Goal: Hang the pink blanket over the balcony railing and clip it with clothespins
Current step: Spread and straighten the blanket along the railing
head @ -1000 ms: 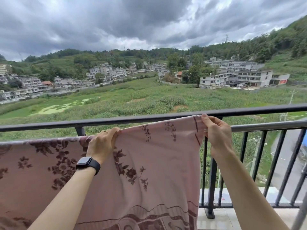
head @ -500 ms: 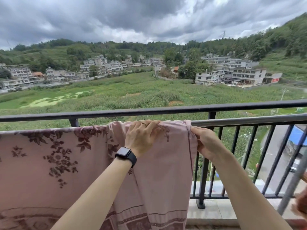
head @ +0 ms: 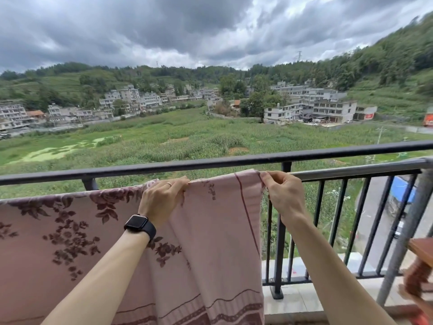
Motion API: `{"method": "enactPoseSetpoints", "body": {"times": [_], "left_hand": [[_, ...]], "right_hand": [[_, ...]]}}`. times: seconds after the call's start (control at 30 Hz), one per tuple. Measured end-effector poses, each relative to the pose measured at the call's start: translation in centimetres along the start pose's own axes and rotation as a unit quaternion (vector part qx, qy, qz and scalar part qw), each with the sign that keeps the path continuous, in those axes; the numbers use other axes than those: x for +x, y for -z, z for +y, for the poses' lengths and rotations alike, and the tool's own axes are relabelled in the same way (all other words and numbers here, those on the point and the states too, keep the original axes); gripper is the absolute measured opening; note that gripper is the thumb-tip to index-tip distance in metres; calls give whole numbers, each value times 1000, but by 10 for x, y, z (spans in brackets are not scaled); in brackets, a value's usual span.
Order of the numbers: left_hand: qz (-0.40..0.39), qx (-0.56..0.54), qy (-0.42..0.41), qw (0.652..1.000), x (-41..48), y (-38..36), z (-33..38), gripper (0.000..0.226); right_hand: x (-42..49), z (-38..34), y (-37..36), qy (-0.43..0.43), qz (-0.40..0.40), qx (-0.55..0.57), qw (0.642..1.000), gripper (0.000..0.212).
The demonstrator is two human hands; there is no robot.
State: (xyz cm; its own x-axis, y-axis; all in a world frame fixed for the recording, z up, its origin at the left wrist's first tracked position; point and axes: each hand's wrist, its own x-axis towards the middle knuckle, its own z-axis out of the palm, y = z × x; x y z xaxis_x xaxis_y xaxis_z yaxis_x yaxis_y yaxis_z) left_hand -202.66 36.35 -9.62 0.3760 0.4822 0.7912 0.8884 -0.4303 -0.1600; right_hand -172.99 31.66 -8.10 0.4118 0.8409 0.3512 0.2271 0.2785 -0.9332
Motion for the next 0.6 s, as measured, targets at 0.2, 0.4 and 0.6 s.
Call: {"method": "enactPoseSetpoints", "body": {"times": [0.2,0.4,0.6], "left_hand": [[-4,31,-4,1000,4,14,-10,32],[1,60,124,991,-5,14,-19,22],[-28,115,181,976,-11,29,-51,22]], "right_hand": [[-19,-7,-5,76,26,52,995,13],[-22,18,-14,-154,-189,128,961,15],[-25,19,-18,-154,-232,63,958,20]]}}
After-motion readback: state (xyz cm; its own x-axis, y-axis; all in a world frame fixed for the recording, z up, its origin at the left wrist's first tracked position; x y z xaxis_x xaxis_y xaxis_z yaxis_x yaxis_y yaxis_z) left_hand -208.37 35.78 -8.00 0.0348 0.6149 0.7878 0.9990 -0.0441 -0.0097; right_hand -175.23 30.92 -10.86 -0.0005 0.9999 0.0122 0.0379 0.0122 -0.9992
